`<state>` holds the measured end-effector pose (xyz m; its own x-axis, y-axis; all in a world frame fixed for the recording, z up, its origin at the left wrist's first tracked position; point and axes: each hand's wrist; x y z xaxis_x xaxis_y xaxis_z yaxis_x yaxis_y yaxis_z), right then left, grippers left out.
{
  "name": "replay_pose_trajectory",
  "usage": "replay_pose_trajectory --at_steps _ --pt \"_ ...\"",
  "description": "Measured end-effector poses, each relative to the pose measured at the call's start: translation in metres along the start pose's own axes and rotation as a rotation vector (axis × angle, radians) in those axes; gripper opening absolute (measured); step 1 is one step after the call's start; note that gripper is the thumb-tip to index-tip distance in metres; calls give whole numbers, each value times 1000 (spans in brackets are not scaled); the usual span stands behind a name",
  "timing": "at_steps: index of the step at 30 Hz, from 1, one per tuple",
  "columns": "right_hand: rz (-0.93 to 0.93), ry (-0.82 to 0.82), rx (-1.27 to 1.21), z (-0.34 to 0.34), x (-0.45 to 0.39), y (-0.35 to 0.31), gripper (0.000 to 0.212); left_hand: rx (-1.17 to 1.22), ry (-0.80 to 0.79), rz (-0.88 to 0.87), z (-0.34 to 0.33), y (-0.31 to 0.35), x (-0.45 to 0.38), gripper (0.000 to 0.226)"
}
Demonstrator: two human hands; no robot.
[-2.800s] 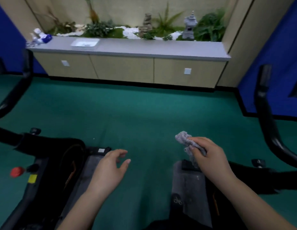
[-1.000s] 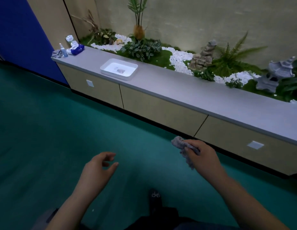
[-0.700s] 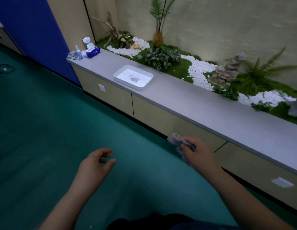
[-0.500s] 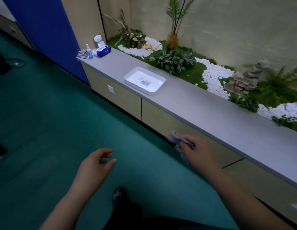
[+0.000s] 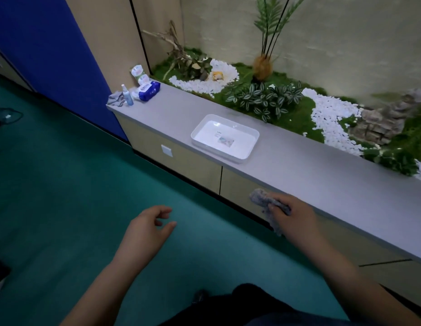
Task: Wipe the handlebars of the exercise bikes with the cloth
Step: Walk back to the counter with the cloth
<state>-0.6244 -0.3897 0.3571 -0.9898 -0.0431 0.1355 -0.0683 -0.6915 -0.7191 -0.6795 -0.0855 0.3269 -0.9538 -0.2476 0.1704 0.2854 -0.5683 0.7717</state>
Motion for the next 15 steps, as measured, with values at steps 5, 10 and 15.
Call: replay_pose_trajectory --at_steps 5,10,15 --pt "-3 35 -4 -12 -51 -25 30 5 -19 -14 16 6 -73 28" --pt "-45 -1 -19 -27 -119 -25 39 -4 -47 25 16 5 -145 27" --pt "-48 0 -16 -30 -207 -30 33 -30 -48 28 14 21 -231 27"
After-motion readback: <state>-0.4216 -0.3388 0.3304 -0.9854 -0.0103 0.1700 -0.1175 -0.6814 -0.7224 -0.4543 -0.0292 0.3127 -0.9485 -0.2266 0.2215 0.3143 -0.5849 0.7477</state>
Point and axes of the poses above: each hand's wrist, its own x-axis away from the middle knuckle, its own z-axis out of the back of the hand, y = z × x, and after that the axes turned 8 degrees about x, right-handed
